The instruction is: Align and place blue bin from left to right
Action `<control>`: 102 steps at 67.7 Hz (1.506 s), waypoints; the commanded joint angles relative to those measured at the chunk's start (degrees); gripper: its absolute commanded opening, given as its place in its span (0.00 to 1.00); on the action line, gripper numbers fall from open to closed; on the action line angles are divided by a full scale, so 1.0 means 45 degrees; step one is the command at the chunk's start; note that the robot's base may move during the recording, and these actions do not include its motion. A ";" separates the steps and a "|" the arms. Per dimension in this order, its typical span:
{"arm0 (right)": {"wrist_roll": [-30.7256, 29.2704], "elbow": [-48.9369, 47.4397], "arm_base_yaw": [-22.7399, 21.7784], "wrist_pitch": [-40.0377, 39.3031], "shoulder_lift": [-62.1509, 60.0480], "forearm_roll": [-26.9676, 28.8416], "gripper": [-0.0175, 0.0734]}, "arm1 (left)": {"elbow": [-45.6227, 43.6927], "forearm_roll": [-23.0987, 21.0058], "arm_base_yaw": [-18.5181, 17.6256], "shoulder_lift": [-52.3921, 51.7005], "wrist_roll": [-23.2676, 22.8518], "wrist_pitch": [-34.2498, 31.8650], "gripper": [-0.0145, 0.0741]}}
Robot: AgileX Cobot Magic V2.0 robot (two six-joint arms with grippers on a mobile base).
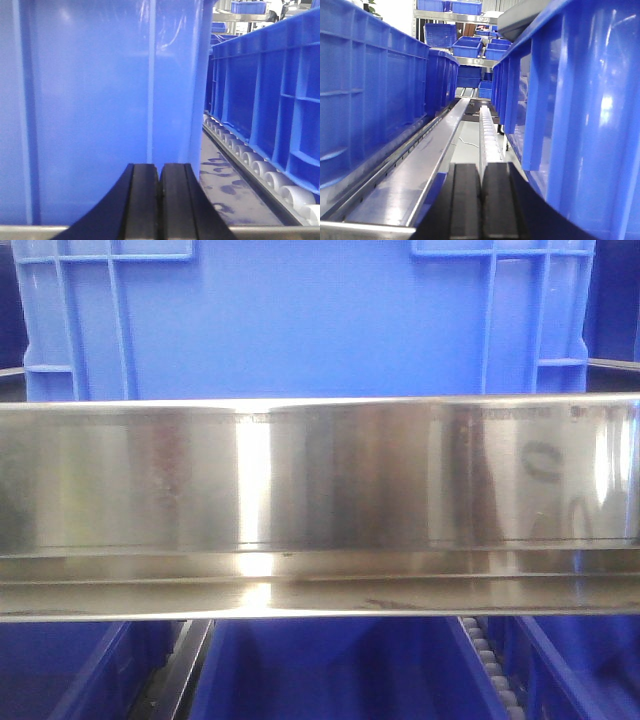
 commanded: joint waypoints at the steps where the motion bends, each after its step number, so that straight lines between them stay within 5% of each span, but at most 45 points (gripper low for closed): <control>1: -0.0014 -0.0039 0.0004 -0.0141 -0.0046 0.0058 0.12 | -0.0028 -0.0023 0.0006 -0.0055 -0.0070 -0.0233 0.04; 74: -0.0014 -0.0039 0.0004 -0.0141 -0.0046 0.0058 0.12 | -0.0028 -0.0023 0.0006 -0.0055 -0.0070 -0.0233 0.04; 92: -0.0014 -0.0039 0.0004 -0.2175 -0.0046 0.0058 0.12 | -0.0045 -0.0023 0.0006 -0.0055 -0.0070 -0.0995 0.04; 102: -0.0014 -0.1297 0.0004 -0.1862 -0.0046 0.0058 0.12 | -0.1743 -0.0023 0.0006 -0.0055 -0.0070 0.0765 0.04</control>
